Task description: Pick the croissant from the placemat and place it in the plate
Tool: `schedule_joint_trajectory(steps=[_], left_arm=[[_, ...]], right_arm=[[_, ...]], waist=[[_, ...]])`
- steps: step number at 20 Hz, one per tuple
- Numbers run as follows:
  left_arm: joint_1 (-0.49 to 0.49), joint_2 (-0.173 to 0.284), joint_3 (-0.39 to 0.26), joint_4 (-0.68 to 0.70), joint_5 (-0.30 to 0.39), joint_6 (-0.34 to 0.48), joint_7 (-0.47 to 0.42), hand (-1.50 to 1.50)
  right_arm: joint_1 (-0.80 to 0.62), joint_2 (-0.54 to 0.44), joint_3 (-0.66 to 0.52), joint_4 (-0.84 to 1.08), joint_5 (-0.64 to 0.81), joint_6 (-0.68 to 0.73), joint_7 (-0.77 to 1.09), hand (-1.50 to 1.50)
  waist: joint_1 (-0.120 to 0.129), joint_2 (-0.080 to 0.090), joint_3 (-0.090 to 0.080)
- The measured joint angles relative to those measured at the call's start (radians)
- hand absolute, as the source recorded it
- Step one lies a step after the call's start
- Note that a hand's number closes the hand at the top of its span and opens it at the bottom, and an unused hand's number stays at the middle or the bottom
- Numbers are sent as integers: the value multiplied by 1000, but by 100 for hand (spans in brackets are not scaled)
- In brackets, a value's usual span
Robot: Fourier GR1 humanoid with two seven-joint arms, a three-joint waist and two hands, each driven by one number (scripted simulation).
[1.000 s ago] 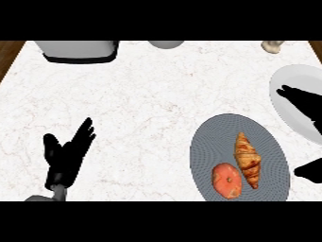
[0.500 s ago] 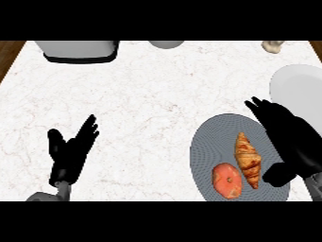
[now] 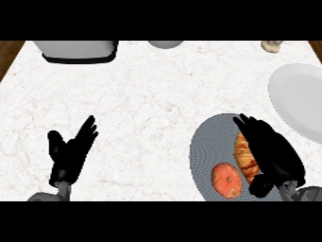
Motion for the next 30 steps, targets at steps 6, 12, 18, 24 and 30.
schedule_joint_trajectory(steps=[6,12,18,24,30], left_arm=[[13,-12,26,-28,-22,-21,24,0],[22,-21,48,-26,-35,-46,25,0],[37,-57,49,-44,-70,-39,35,0],[42,-61,73,-60,-79,-66,39,0],[40,-61,97,-46,-77,-89,34,0]], right_arm=[[14,95,-8,43,115,27,-13,-150],[26,140,-15,117,236,6,-25,-150],[35,168,-70,164,296,26,-81,-150],[28,221,-97,269,357,13,-137,150],[1,194,-97,324,400,49,-227,150]], waist=[[1,0,0],[1,0,0],[0,0,0],[1,0,0],[3,-5,-5]])
